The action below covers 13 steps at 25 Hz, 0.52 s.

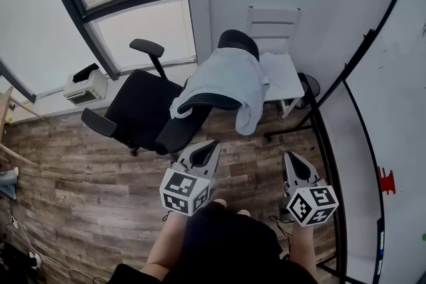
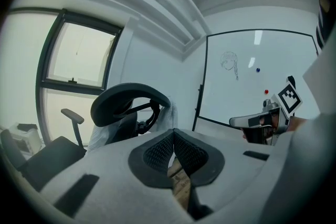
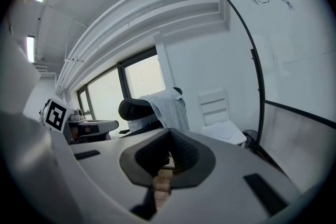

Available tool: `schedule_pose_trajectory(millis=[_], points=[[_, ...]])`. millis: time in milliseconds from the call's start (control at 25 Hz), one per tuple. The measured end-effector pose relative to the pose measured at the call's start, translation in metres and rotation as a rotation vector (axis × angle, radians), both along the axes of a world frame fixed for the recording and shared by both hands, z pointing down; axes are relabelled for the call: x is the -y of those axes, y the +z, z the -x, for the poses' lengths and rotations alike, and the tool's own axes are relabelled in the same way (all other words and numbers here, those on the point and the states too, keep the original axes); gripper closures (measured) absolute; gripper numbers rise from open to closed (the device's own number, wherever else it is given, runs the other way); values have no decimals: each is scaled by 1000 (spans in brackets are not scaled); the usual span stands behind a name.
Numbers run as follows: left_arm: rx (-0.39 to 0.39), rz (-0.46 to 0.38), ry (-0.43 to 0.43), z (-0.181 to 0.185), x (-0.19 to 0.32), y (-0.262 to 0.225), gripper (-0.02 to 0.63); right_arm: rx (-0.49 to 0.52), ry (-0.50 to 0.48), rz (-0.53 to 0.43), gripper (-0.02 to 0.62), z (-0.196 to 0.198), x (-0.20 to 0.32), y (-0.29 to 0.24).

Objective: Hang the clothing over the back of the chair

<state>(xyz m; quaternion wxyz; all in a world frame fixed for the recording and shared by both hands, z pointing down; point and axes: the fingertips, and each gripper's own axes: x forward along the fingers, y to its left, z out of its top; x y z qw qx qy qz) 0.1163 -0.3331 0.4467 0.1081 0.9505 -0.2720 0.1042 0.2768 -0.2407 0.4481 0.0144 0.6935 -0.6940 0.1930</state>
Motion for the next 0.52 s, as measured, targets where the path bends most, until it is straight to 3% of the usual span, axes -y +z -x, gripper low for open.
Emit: schedule_pose_trajectory(millis=[520], points=[[26, 12, 1, -2, 6, 6, 600, 11, -14, 19, 595, 1, 7, 6]])
